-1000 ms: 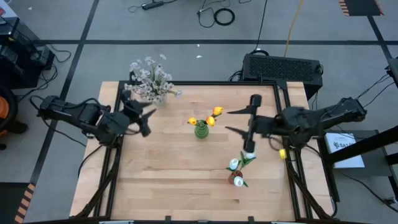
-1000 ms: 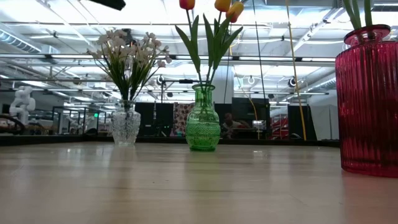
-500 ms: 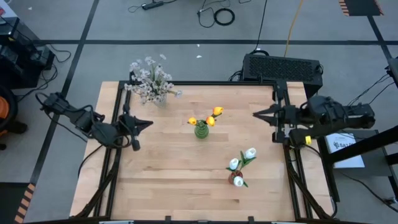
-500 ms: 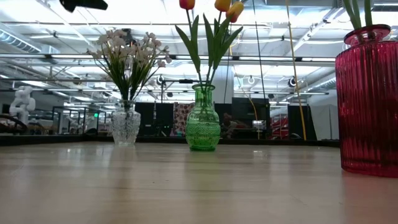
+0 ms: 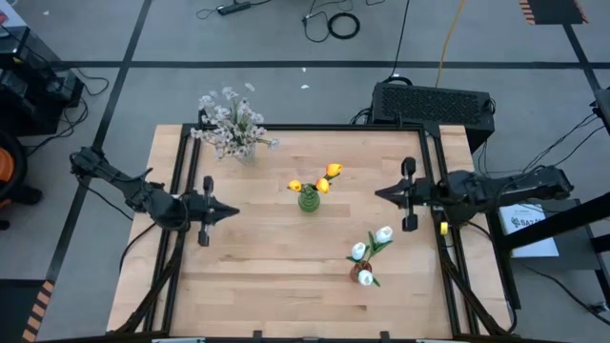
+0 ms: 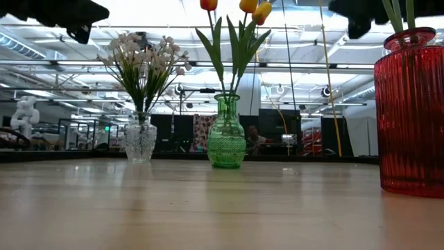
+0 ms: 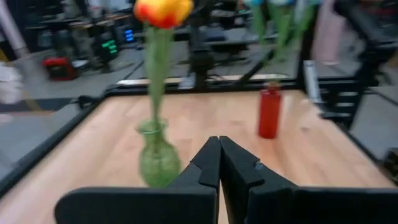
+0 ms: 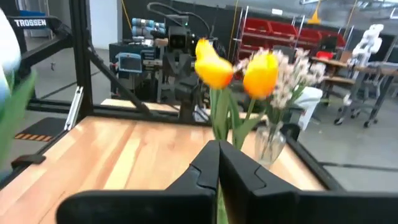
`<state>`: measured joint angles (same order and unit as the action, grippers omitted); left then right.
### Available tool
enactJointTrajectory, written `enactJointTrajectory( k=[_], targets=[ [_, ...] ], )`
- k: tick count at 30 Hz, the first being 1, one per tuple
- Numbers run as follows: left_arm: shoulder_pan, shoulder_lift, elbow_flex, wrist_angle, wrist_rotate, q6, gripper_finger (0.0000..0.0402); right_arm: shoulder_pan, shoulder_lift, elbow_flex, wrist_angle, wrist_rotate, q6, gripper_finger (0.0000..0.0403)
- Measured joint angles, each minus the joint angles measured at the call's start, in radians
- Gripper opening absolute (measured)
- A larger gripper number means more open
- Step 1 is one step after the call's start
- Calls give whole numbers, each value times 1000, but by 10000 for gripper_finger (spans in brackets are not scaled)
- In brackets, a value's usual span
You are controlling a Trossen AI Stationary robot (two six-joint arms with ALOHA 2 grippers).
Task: Sort flowers into vase by color
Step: Return to Home Position
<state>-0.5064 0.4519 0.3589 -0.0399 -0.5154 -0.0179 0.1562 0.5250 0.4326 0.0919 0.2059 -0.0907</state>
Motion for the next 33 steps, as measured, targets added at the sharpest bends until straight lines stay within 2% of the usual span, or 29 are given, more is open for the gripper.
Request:
enactJointTrajectory(
  k=[2,9,15,18,23,33],
  targets=[
    [0,-17,-39,35,26,11,6,0,0,-37,21,0,13,3],
    [7,-79,-178,156,16,23,6,0,-6,-187,153,-2,53,4],
    [51,-147,-228,169,13,33,6,0,-7,-309,282,-28,72,4],
    [88,-179,-250,169,18,51,6,1,-11,-319,300,-49,79,4],
    [162,-202,-264,166,102,51,3,1,-11,-319,276,-71,79,4],
    [272,-205,-270,131,153,51,3,3,-11,-355,312,-107,80,4]
  ],
)
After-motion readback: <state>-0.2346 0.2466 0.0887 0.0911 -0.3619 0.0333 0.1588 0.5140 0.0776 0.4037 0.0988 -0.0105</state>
